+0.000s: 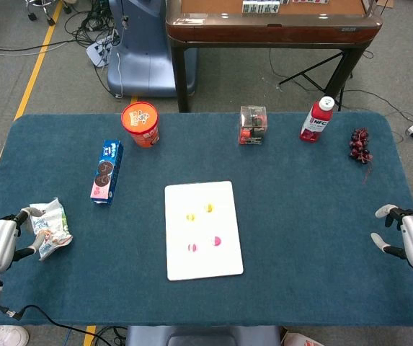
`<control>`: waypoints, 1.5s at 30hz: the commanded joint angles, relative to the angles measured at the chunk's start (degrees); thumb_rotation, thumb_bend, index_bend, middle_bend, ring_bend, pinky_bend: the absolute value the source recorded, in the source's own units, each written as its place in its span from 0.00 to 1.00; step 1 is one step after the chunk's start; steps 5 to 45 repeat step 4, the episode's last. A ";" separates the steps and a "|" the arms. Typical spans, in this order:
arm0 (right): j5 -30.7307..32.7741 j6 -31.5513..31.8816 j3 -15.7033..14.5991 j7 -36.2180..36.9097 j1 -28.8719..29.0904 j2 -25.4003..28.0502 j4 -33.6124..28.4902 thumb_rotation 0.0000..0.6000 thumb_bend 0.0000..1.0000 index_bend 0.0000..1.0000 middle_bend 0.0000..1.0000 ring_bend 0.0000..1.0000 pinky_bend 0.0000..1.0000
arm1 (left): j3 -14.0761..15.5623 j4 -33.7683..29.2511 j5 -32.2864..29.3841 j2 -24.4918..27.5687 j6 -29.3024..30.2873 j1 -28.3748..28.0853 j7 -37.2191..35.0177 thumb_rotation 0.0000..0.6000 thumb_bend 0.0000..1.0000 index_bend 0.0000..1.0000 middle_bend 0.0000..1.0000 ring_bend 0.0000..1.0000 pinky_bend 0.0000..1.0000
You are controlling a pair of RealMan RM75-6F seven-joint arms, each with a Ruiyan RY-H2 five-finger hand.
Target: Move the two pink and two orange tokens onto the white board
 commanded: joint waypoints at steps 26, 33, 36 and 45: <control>-0.46 -0.48 0.61 0.66 -2.06 0.08 0.64 1.00 0.19 0.44 0.55 0.55 0.55 | 0.75 0.30 0.34 0.42 -1.14 -0.61 1.24 1.00 0.28 0.48 0.61 0.63 0.78; -0.46 -0.48 0.61 0.66 -2.06 0.08 0.64 1.00 0.19 0.44 0.55 0.55 0.55 | 0.75 0.30 0.34 0.42 -1.14 -0.61 1.24 1.00 0.28 0.48 0.61 0.63 0.78; -0.46 -0.48 0.61 0.66 -2.06 0.08 0.64 1.00 0.19 0.44 0.55 0.55 0.55 | 0.75 0.30 0.34 0.42 -1.14 -0.61 1.24 1.00 0.28 0.48 0.61 0.63 0.78; -0.46 -0.48 0.61 0.66 -2.06 0.08 0.64 1.00 0.19 0.44 0.55 0.55 0.55 | 0.75 0.30 0.34 0.42 -1.14 -0.61 1.24 1.00 0.28 0.48 0.61 0.63 0.78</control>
